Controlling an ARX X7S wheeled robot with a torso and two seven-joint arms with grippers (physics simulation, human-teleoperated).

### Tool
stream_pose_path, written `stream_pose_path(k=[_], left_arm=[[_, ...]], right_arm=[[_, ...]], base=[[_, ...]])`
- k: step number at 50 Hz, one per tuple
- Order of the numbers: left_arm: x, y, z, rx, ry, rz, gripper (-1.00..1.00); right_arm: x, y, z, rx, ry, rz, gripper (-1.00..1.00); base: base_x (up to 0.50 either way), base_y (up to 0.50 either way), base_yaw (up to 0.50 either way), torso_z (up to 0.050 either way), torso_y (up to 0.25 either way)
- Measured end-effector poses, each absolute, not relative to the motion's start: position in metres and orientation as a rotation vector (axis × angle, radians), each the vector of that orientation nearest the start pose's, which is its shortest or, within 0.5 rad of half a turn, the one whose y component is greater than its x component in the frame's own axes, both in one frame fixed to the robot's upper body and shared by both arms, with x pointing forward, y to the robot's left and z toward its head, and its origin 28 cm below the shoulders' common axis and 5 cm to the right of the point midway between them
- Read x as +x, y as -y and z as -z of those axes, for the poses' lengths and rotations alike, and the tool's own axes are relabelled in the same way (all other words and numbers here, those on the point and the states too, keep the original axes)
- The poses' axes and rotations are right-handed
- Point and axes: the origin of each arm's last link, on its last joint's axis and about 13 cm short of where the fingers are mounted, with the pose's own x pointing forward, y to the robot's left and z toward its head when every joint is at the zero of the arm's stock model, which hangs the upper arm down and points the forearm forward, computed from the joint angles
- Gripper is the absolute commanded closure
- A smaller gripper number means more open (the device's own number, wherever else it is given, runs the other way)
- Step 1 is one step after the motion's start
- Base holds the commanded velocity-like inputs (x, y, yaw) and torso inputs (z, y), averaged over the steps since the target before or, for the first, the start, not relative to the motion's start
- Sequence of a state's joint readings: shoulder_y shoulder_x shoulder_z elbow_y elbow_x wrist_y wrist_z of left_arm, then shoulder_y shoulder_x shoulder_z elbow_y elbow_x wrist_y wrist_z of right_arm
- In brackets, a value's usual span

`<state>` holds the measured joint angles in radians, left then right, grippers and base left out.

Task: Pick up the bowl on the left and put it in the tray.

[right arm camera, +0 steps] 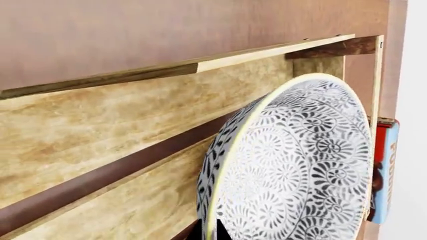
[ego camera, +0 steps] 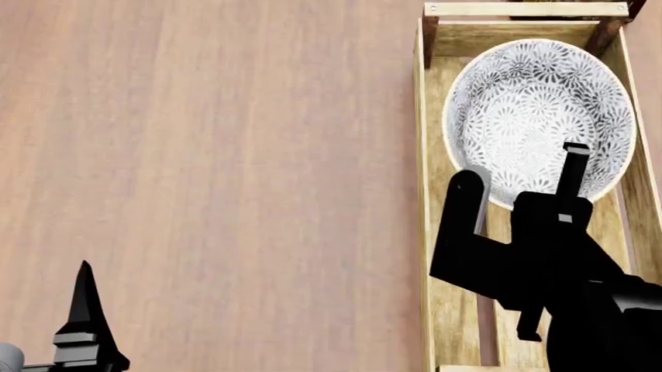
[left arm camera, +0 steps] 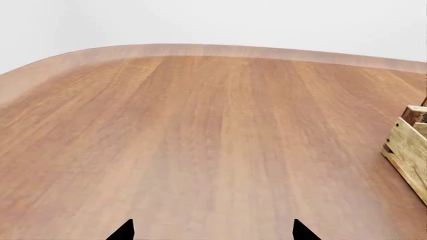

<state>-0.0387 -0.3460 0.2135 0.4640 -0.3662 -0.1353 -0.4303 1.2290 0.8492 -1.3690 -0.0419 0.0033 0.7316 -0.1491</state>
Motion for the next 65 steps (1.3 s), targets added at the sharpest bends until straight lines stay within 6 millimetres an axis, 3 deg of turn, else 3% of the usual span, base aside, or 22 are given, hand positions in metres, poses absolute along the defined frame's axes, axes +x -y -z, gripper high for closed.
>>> stream_pose_path(k=[20,65], left_arm=[[0.204,-0.213,-0.103,-0.087,0.245,-0.061,-1.0],[0.204,-0.213,-0.102,-0.087,0.245,-0.066,-1.0]], right_arm=[[0.311,0.204,-0.192,-1.425,-0.246,-0.293,1.0],[0.321,0.202,-0.194,-1.439,-0.248,-0.302,1.0]], base=[[0.0,0.0,0.0,0.0,0.0],[0.0,0.0,0.0,0.0,-0.003]])
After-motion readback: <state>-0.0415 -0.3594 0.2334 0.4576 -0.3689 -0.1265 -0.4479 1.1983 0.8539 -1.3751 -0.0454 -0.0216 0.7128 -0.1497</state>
